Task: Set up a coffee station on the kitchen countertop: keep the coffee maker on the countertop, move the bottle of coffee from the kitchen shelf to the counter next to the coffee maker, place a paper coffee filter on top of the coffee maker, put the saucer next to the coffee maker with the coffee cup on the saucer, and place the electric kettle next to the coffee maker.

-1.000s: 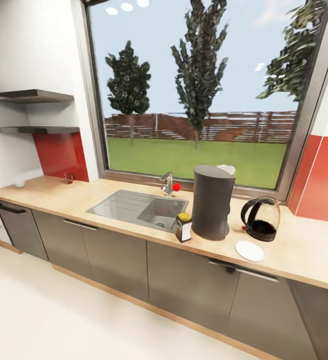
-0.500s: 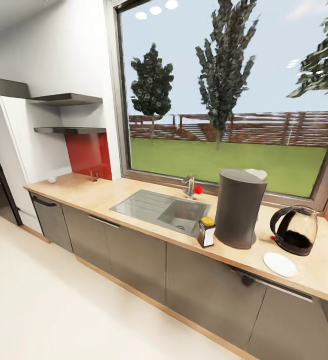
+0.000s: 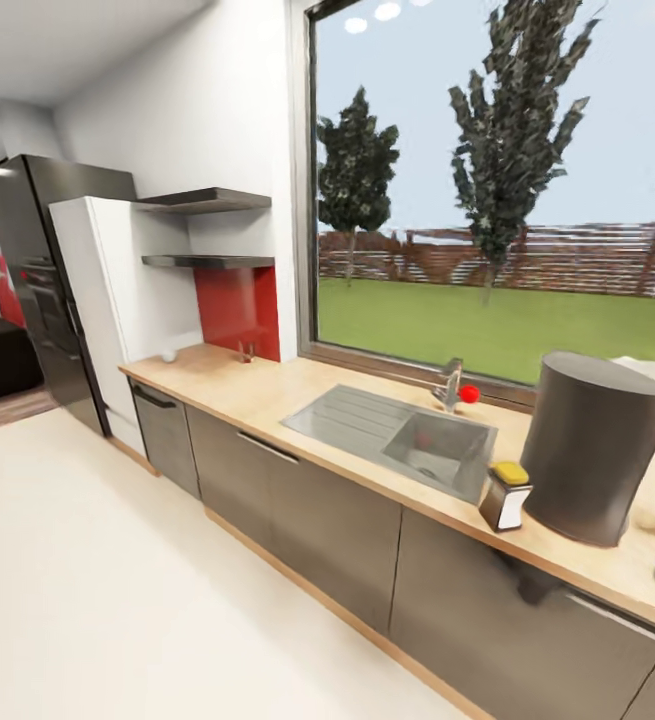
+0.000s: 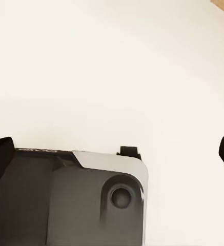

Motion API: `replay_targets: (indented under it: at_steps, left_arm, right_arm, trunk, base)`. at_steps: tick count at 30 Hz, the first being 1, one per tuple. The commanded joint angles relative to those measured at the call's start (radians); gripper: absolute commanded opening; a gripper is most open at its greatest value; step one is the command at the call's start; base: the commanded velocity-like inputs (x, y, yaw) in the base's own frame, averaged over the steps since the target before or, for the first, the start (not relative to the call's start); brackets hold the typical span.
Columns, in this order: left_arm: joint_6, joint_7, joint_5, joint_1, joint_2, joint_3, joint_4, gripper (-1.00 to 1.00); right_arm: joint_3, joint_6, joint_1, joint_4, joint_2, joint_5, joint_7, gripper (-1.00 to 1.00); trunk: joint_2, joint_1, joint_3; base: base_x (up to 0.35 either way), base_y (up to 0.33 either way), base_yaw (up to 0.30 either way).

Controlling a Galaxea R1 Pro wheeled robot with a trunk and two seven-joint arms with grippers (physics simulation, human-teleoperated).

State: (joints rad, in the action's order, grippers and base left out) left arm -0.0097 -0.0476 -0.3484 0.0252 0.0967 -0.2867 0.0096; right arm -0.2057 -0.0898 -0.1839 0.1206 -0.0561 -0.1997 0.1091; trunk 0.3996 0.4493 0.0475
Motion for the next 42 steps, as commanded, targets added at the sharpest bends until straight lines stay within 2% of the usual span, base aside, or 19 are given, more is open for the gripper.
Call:
replay_targets:
  at_steps: [1,17,31,42]
  left_arm:
    - [-0.001,-0.003,-0.011,0.001,0.000,-0.008,0.001,1.00]
    - [-0.001,-0.003,-0.011,0.001,0.000,-0.008,-0.001,1.00]
    - [-0.002,-0.002,-0.011,0.001,0.000,-0.008,-0.002,1.00]
    - [-0.001,-0.002,-0.012,0.007,0.000,-0.003,-0.034,1.00]
  right_arm:
    - [-0.008,-0.004,0.000,-0.001,0.000,-0.010,0.003,1.00]
    - [-0.008,-0.004,0.000,-0.001,-0.001,-0.010,0.003,1.00]
    - [-0.008,-0.004,0.000,-0.001,0.000,-0.010,0.003,1.00]
    - [-0.008,-0.005,0.000,-0.001,0.000,-0.009,-0.003,1.00]
  trunk:
    - [0.000,0.001,0.000]
    - [0.000,0.001,0.000]
    - [0.000,0.001,0.000]
    - [0.000,0.001,0.000]
  base:
    - [0.244,0.257,0.274]
    - [0.253,0.252,0.276]
    - [0.311,0.151,0.274]
    - [0.331,0.105,0.027]
